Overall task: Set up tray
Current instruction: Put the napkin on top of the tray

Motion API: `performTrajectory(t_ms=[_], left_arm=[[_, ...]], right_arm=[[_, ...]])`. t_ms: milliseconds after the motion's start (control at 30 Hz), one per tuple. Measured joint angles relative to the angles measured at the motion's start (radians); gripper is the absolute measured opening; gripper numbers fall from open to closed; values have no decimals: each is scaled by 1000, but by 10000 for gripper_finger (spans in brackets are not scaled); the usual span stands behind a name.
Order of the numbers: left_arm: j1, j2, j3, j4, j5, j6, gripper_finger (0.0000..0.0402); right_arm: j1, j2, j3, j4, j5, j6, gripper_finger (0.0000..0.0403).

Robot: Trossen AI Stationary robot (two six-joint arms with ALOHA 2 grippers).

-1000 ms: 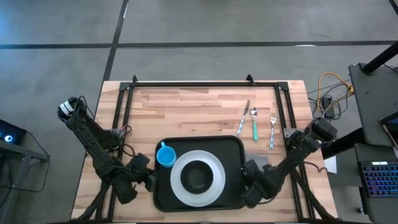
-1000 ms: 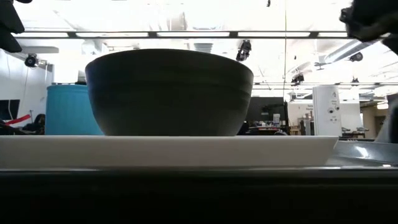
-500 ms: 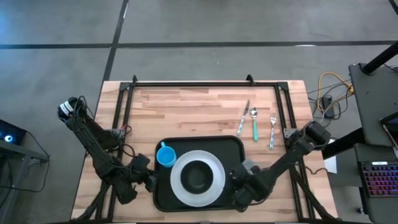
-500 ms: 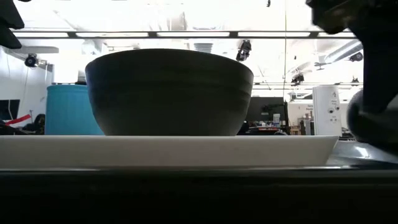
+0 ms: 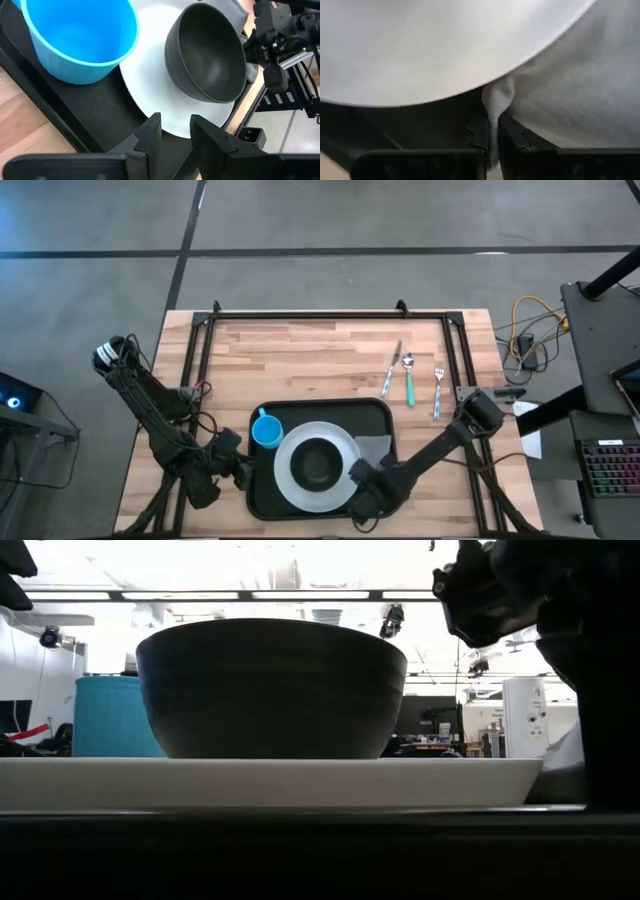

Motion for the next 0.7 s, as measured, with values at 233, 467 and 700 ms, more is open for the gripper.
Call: performTrajectory(t_ms=[233,467,700], left_arm=[[-1,0,0,1,0,10,84],[-1,0,0,3,0,23,84],[-1,0,0,3,0,24,84]], right_arm=[[-10,-2,-5,-30,40,150,12],[-38,-2,-4,-27,57,156,33],[-53,-11,-2,-27,28,162,75]])
